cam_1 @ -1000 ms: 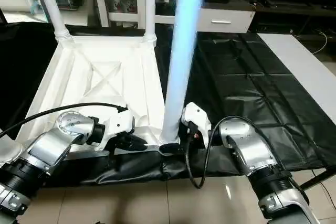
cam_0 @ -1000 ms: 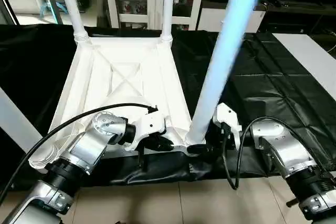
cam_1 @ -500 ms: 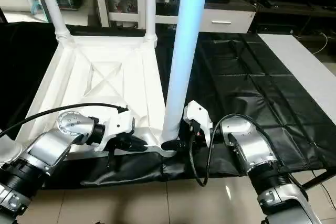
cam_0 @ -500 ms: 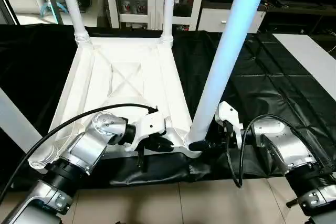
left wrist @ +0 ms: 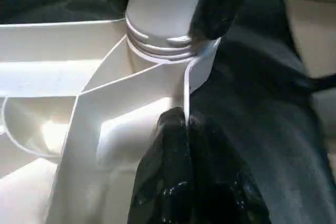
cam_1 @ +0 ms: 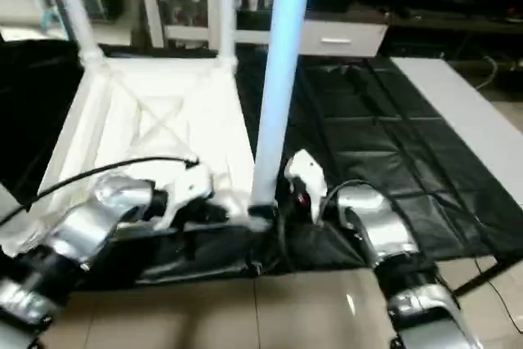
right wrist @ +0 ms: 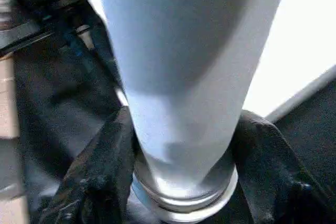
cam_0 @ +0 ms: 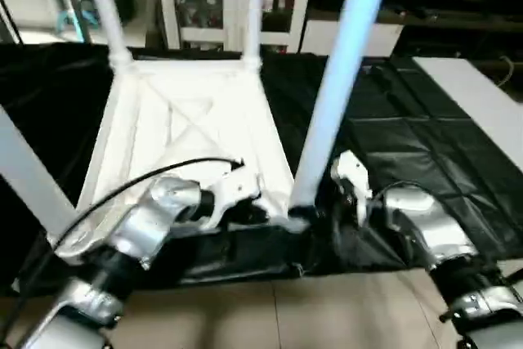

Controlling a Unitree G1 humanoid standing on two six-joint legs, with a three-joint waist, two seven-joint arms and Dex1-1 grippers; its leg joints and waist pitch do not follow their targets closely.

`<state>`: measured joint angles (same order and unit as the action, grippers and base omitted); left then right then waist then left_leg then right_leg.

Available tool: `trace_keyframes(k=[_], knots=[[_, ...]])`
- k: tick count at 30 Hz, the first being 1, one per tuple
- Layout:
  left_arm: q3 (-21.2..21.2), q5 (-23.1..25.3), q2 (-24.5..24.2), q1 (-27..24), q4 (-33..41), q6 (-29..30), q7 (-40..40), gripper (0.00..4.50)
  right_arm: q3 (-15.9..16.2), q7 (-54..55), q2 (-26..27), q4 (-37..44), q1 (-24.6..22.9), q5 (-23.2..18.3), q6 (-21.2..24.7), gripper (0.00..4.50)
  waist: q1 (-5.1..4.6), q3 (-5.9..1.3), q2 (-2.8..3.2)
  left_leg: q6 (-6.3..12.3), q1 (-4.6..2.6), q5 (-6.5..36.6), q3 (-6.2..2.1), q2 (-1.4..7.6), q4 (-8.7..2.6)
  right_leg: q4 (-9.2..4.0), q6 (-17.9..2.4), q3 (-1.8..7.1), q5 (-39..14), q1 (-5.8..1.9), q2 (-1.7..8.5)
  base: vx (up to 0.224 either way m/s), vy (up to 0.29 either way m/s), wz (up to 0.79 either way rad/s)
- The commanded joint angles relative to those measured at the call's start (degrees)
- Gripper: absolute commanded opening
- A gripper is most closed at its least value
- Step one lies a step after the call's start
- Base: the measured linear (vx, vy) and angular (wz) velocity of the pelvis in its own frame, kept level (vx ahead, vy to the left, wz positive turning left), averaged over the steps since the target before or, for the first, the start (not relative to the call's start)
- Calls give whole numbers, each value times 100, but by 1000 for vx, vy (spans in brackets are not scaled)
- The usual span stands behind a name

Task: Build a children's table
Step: Rotate leg to tighten

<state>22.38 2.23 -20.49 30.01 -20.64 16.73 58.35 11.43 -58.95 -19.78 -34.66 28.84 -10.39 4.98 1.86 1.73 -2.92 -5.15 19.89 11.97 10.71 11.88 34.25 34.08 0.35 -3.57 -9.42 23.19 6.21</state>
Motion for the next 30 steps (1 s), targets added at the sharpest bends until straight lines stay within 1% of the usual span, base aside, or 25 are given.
trace_keyframes(k=[1, 3, 4, 5, 6, 7, 8, 9, 10, 11, 12, 14, 15, 16, 17, 18, 21, 23, 24, 25, 26, 27, 28, 29, 30], knots=[[-65, 73, 375, 75, -343, 416, -665, 0, -129, 964, 250, -261, 6, 253, 210, 233, -54, -204, 48, -99, -26, 2269, -81, 88, -499, -549, -659, 129, -3116, -125, 154, 0, 0, 0], [-188, 52, 543, 151, -442, 575, -959, 0, -167, 1314, 401, -299, 11, 307, 234, 221, -70, -214, 33, -103, -5, 2298, -119, 80, -507, -571, -568, 100, -3258, -145, 162, 0, 0, 0], [-276, 64, 669, 225, -544, 662, -1226, 0, -194, 1647, 537, -359, 38, 366, 234, 216, -109, -215, 50, -103, 22, 2367, -151, 71, -511, -596, -466, 69, -3408, -150, 171, 0, 0, 0], [-521, 112, 987, 442, -878, 726, -2029, 0, -292, 2566, 897, -589, 158, 491, 212, 214, -169, -198, 56, -142, 16, 2441, -159, 54, -496, -622, -435, 48, -3500, -102, 161, 0, 0, 0], [-532, 115, 1000, 452, -895, 724, -2068, 0, -298, 2609, 913, -603, 166, 496, 209, 214, -200, -203, 50, -155, 8, 2484, -168, 42, -492, -640, -428, 28, -3555, -103, 152, 0, 0, 0], [-737, 163, 1238, 652, -1215, 636, -2808, 0, -382, 3360, 1194, -873, 316, 596, 173, 209, -239, -235, 38, -154, 39, 2416, -192, 30, -488, -630, -419, 16, -3459, -141, 164, 0, 0, 0], [-799, 176, 1303, 714, -1313, 588, -3038, 0, -400, 3572, 1269, -954, 363, 626, 166, 209, -274, -258, 47, -135, 68, 2328, -202, 27, -498, -624, -434, -3, -3325, -171, 160, 0, 0, 0], [-799, 176, 1303, 714, -1313, 588, -3038, 0, -400, 3572, 1269, -954, 363, 626, 166, 208, -274, -258, 47, -135, 68, 2328, -202, 27, -498, -624, -434, -3, -3325, -171, 160, 0, 0, 0], [-861, 178, 1363, 767, -1403, 514, -3232, 0, -420, 3749, 1340, -1036, 411, 645, 152, 206, -277, -279, 50, -30, 102, 2121, -187, 53, -511, -594, -578, 21, -2802, -199, 165, 0, 0, 0], [-962, 181, 1462, 854, -1551, 391, -3551, 0, -453, 4041, 1455, -1170, 489, 676, 128, 206, -287, -266, 66, -4, 122, 2077, -178, 53, -512, -583, -639, 38, -2685, -167, 164, 0, 0, 0], [-1108, 185, 1621, 1021, -1812, 96, -4076, 0, -566, 4551, 1741, -1461, 669, 615, 50, 206, -298, -269, 67, 8, 104, 2056, -157, 44, -496, -582, -730, 41, -2562, -143, 155, 0, 0, 0], [-1286, 183, 1822, 1227, -2102, -222, -4662, 0, -659, 5099, 2117, -1820, 910, 563, -84, 205, -303, -325, 63, -5, 118, 1858, -148, 42, -488, -521, -831, 62, -2218, -185, 152, 0, 0, 0], [-1293, 184, 1830, 1236, -2113, -235, -4686, 0, -662, 5119, 2133, -1834, 920, 561, -92, 205, -279, -338, 55, 21, 120, 1704, -137, 49, -479, -501, -880, 71, -1974, -182, 157, 0, 0, 0], [-1306, 238, 1888, 1321, -2168, -283, -4789, 0, -698, 5288, 2307, -1946, 1024, 584, -165, 205, -260, -323, 54, 149, 119, 1439, -86, 58, -467, -450, -1063, 89, -1443, -167, 131, 0, 0, 0], [-1302, 255, 1889, 1333, -2162, -284, -4789, 0, -719, 5301, 2339, -1950, 1040, 582, -179, 204, -254, -325, 31, 181, 118, 1425, -75, 60, -463, -444, -1091, 90, -1435, -169, 131, 0, 0, 0], [-1294, 278, 1886, 1345, -2150, -288, -4785, 0, -750, 5308, 2381, -1950, 1058, 572, -197, 204, -231, -333, 38, 243, 107, 1339, -60, 60, -449, -433, -1124, 100, -1382, -171, 143, 64, -14, 2], [-1292, 320, 1874, 1360, -2181, -334, -4759, 0, -930, 5160, 2512, -1953, 1093, 465, -350, 204, -186, -383, 53, 499, 130, 441, -42, 57, -390, -288, -1380, 111, -312, -232, 135, 66, -9, -1], [-1261, 322, 1859, 1357, -2222, -392, -4738, 0, -940, 5043, 2508, -1943, 1086, 433, -411, 204, -154, -391, 57, 664, 107, 147, -20, 50, -362, -248, -1534, 121, 106, -236, 123, 64, 3, -4], [-1254, 290, 1849, 1346, -2282, -501, -4713, 0, -961, 4716, 2482, -1860, 1042, 327, -474, 255, -145, -396, 57, 736, 97, 119, -9, 44, -353, -240, -1589, 126, 207, -238, 126, 60, 8, -3], [-1222, 252, 1827, 1307, -2289, -573, -4587, 0, -997, 4426, 2427, -1703, 970, 204, -510, 255, -133, -401, 52, 878, 99, 74, 0, 42, -345, -228, -1659, 134, 347, -252, 126, 60, 8, -3], [-1200, 218, 1818, 1289, -2321, -641, -4520, 0, -1026, 4263, 2396, -1638, 938, 122, -563, 267, -133, -390, 52, 1001, 117, 106, 7, 44, -343, -227, -1694, 133, 363, -250, 121, 0, 0, 0], [-1200, 218, 1818, 1289, -2321, -641, -4520, 0, -1026, 4263, 2396, -1638, 938, 122, -563, 267, -158, -376, 41, 1027, 157, 202, -5, 50, -361, -240, -1652, 131, 235, -279, 134, 0, 0, 0], [-1167, 183, 1797, 1241, -2289, -731, -4378, 0, -1024, 4130, 2329, -1508, 877, 82, -616, 286, -205, -365, 51, 954, 184, 448, -28, 66, -390, -288, -1545, 125, -208, -306, 158, 0, 0, 0], [-1127, 168, 1772, 1189, -2227, -731, -4220, 0, -1031, 4037, 2267, -1396, 823, 86, -653, 286, -234, -364, 56, 817, 164, 598, -36, 86, -393, -316, -1516, 138, -491, -290, 179, 0, 0, 0], [-1127, 168, 1772, 1189, -2227, -731, -4220, 0, -1031, 4037, 2267, -1396, 823, 86, -653, 311, -227, -360, 61, 767, 130, 665, -27, 88, -393, -333, -1526, 134, -599, -258, 157, 0, 0, 0]])
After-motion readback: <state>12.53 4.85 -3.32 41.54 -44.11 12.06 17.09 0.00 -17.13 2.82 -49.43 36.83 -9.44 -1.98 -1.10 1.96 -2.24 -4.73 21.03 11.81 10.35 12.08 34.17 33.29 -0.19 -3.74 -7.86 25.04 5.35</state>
